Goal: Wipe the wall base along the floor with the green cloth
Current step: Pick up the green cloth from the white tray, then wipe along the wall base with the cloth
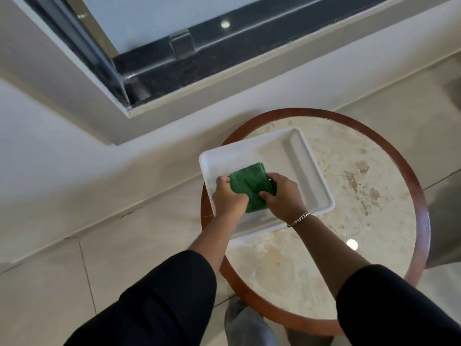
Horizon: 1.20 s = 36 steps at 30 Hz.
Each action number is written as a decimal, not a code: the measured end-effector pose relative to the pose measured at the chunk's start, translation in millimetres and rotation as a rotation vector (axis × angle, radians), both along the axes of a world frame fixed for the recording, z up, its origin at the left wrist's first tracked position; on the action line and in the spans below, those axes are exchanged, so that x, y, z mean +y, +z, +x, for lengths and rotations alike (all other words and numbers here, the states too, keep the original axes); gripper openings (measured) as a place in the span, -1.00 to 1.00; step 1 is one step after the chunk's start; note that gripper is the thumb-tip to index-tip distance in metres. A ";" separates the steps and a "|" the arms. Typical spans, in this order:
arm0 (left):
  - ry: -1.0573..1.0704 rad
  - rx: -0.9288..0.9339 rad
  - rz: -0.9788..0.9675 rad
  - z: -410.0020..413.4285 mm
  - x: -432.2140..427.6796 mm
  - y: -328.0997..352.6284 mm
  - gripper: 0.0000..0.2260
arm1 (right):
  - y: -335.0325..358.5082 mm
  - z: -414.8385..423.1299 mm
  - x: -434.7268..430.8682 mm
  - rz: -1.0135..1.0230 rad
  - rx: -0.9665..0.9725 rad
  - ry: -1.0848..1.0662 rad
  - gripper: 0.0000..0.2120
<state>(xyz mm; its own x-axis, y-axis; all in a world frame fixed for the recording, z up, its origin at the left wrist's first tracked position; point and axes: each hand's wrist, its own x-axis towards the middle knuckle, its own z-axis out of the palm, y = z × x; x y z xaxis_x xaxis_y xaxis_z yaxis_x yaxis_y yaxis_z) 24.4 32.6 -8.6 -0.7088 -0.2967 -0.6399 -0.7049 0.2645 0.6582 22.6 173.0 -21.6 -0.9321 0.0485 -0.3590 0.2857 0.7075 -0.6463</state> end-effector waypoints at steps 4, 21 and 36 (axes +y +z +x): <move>0.100 0.071 0.057 24.7 -29.2 33.9 -0.57 | 41.6 24.0 -28.2 -0.113 0.091 -0.022 -0.61; 0.512 0.227 0.405 155.8 -365.0 -8.4 -0.65 | 3.8 120.5 -344.7 -0.551 -0.081 0.035 -0.67; 0.575 0.185 0.170 169.4 -524.5 -455.1 -0.60 | -440.1 108.6 -520.1 -0.391 -0.034 0.169 -0.44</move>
